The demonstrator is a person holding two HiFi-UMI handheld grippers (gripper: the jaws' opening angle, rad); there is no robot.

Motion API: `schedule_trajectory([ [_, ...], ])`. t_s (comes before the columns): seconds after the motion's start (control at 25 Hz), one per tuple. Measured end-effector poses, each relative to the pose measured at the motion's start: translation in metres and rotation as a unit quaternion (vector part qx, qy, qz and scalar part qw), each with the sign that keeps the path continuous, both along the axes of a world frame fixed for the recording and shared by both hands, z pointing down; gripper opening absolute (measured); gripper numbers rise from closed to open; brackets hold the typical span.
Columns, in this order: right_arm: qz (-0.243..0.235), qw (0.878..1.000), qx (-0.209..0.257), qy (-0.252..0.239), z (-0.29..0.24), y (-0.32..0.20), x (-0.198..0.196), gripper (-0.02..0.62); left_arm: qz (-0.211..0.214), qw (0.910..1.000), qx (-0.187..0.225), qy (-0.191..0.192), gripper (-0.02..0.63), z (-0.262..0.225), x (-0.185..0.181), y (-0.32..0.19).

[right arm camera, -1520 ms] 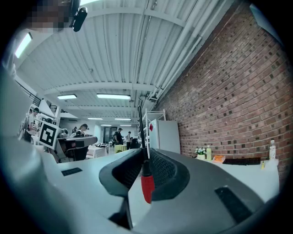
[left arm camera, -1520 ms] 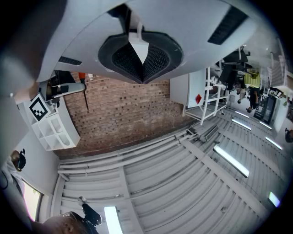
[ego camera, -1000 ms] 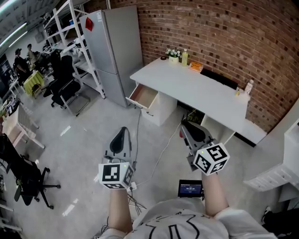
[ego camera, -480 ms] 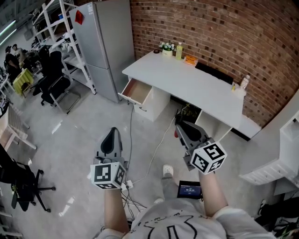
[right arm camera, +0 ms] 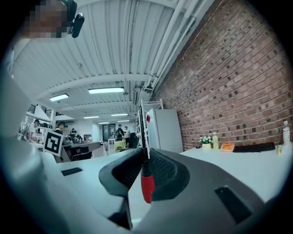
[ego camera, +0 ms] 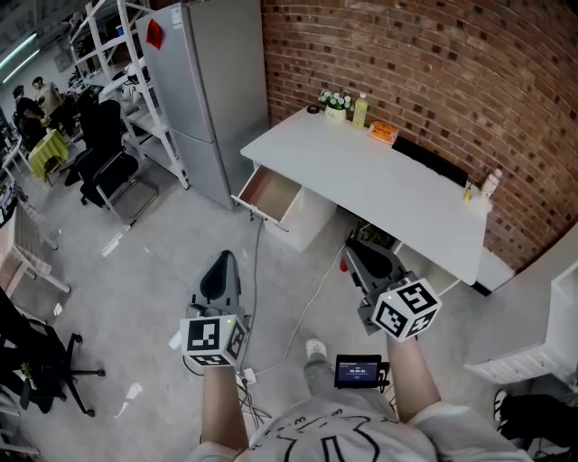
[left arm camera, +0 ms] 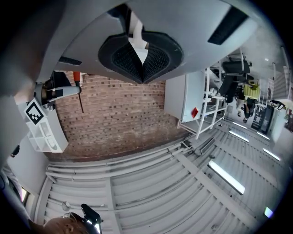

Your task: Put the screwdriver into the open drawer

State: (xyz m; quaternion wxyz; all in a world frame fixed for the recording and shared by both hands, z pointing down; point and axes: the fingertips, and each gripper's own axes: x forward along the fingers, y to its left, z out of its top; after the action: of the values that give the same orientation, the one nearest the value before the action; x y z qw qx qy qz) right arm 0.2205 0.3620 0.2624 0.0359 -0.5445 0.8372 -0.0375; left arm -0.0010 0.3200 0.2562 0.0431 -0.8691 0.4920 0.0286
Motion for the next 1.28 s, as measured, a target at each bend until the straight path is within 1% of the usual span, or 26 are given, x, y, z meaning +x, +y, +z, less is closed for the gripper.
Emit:
schedule_trajectory([
  [0.32, -0.027, 1.0, -0.015, 0.001, 0.002, -0.113, 0.036, 0.058, -0.033, 0.9993, -0.017, -0.008, 0.014, 0.004, 0.029, -0.105],
  [0.64, -0.058, 0.998, -0.021, -0.006, 0.004, -0.195, 0.054, 0.058, -0.071, 0.997, -0.027, -0.006, 0.014, 0.005, 0.043, -0.172],
  [0.8, -0.069, 0.997, -0.026, -0.014, 0.011, -0.219, 0.053, 0.058, -0.083, 0.996, -0.031, -0.012, 0.014, 0.01, 0.043, -0.187],
  [1.0, -0.085, 0.995, -0.043, -0.015, 0.027, -0.236, 0.042, 0.058, -0.101, 0.9939, -0.043, -0.008, 0.014, 0.02, 0.03, -0.202],
  [1.28, -0.08, 0.995, -0.05, -0.015, 0.035, -0.269, 0.028, 0.058, -0.097, 0.9941, -0.047, -0.009, 0.014, 0.029, 0.015, -0.24],
])
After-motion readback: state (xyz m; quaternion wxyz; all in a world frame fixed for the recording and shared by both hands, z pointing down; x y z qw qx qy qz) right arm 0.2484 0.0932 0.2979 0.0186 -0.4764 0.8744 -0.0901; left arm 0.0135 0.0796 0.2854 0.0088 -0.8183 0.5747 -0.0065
